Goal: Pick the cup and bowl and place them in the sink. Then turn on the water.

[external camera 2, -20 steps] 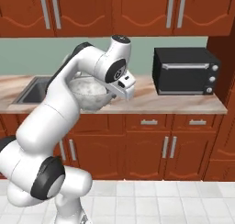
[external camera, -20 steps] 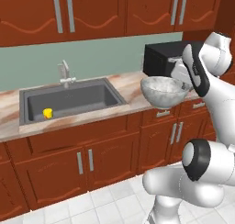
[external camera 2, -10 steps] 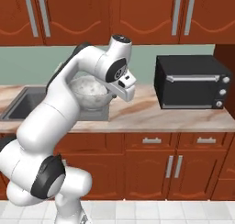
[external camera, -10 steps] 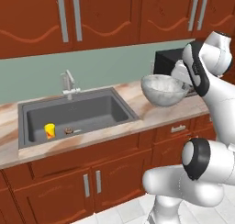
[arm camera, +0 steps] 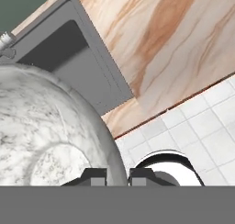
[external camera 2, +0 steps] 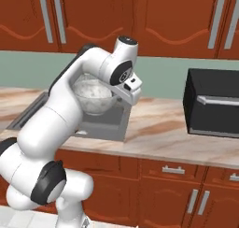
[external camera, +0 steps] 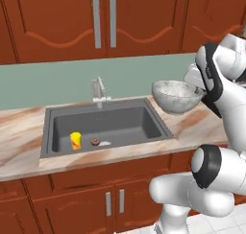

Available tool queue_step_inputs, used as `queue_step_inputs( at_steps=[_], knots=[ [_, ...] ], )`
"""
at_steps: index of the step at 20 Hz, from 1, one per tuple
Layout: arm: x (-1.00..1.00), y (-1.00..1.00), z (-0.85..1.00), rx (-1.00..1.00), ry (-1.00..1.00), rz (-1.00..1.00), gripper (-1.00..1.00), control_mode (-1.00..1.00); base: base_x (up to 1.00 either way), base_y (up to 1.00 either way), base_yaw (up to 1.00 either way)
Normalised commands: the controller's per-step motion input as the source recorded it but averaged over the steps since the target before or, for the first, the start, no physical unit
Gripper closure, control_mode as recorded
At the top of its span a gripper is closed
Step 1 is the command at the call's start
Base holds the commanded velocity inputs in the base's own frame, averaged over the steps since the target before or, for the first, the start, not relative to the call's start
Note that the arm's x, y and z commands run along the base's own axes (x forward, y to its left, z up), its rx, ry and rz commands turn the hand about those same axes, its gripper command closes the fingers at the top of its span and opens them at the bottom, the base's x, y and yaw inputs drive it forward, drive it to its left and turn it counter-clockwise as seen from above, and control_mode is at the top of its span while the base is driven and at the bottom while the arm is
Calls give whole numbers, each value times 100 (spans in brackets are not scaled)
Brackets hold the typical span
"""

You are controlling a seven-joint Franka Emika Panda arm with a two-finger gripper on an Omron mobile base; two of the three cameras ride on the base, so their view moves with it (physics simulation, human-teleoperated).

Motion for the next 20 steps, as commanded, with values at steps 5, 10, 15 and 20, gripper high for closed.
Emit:
queue_step_inputs(
  at_steps=[5, 10, 15, 20],
  knots=[
    [0, 0, 0, 0, 0, 0, 100, 100, 49, -51, 21],
    [0, 0, 0, 0, 0, 0, 100, 100, 39, -43, 8],
    [0, 0, 0, 0, 0, 0, 100, 100, 40, 4, 1],
    [0, 0, 0, 0, 0, 0, 100, 100, 27, 18, 0]
  ],
)
